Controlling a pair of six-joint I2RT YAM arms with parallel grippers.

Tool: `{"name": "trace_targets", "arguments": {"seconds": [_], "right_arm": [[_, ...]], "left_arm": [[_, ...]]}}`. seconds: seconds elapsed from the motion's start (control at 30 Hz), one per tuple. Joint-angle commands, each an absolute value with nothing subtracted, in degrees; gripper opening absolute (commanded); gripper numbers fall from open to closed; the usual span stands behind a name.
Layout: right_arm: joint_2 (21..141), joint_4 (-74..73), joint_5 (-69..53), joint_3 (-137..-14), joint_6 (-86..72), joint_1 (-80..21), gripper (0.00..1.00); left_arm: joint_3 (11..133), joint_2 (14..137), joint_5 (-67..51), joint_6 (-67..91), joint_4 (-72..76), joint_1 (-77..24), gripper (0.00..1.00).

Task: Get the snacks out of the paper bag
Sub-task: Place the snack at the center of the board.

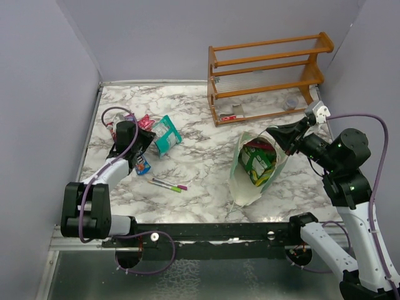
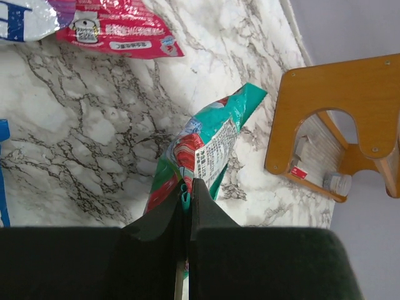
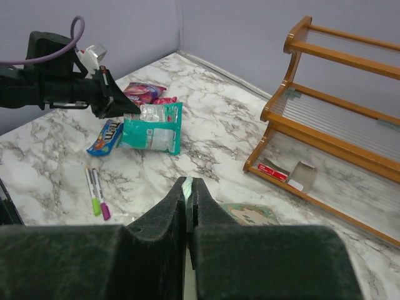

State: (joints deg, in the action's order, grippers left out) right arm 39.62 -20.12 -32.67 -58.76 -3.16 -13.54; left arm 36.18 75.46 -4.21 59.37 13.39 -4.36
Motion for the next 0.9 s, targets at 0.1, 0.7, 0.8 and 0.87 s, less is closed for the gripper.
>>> {"name": "trace_targets", "arguments": {"seconds": [0.1,0.7,0.8,0.87], "right_arm": [[37.97,-16.88,-33.76,-60.16,-3.25,-13.71,0.02],[40.68,-14.60,-28.65,-60.75,-6.93,-13.71,0.02],[42.03,-15.29,-25.11,-61.72,-7.19,-13.71,0.02],[43.15,-15.82,-22.95,-62.82,-7.01,-13.71,0.01]], "left_arm": [[37.89,76.54,-1.91,57.07,12.21,-3.23,0.18],[41.86,70.28,-11.95,54.89,10.38,-5.16,0.93],[41.17,67.85,-11.25,55.51,10.66,-8.76,0.93],[41.11,65.78,-9.93,54.52,11.07,-12.10,0.92]]}}
